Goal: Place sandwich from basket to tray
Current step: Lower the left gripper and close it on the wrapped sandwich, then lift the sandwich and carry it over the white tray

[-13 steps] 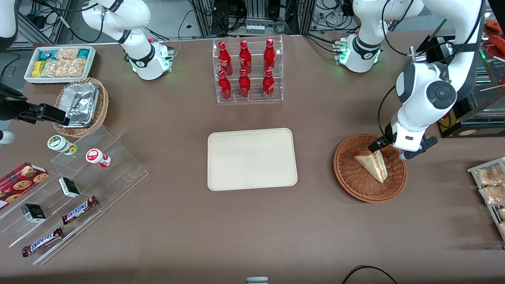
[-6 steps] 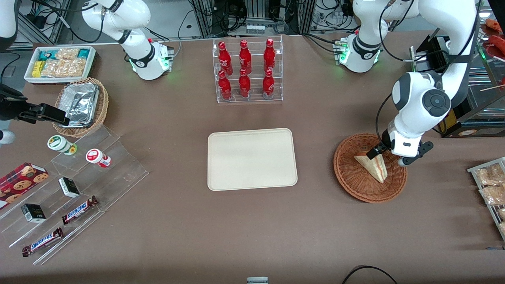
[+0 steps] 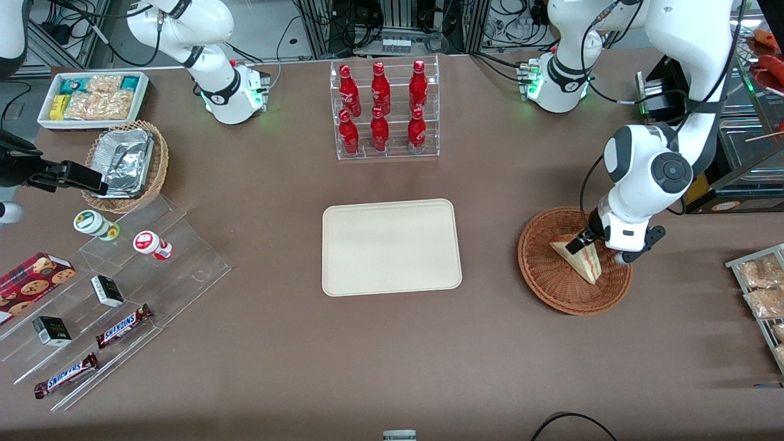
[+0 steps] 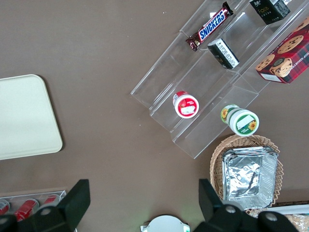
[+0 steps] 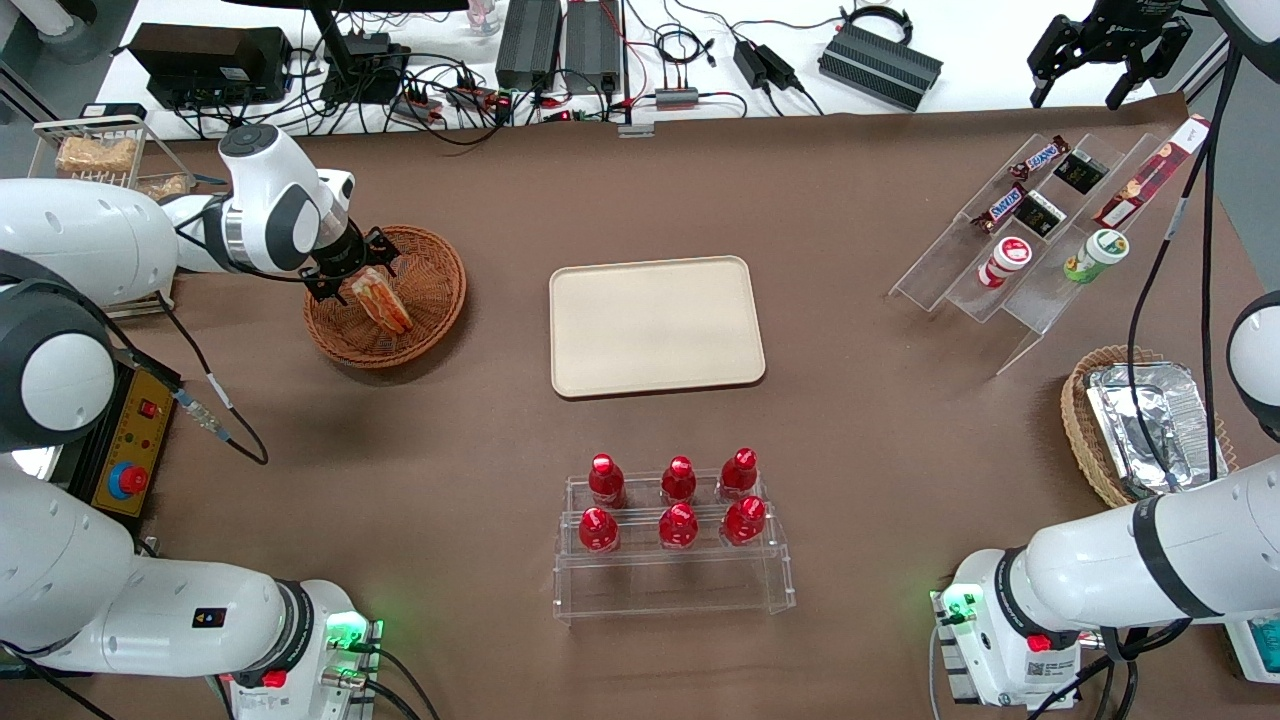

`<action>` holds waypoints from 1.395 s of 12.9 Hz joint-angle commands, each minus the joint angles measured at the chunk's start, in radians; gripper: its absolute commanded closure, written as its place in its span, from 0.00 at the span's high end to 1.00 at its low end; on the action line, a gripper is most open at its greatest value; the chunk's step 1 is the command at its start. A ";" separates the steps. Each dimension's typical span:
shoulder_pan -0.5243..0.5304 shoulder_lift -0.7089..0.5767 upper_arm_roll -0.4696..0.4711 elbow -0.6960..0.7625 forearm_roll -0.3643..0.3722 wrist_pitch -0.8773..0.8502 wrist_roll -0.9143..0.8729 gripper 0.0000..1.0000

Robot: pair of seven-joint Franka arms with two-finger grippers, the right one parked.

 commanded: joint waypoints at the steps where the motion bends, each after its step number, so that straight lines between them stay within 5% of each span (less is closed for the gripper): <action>1: 0.000 0.040 0.001 0.018 -0.018 0.020 -0.013 1.00; 2: 0.000 0.044 0.001 0.016 -0.018 0.029 -0.017 0.93; 5: -0.005 0.040 0.003 0.015 -0.013 0.011 -0.037 0.00; 12: -0.052 0.034 -0.005 0.276 0.005 -0.401 0.073 0.00; 18: -0.273 0.049 -0.005 0.335 0.001 -0.440 0.130 0.00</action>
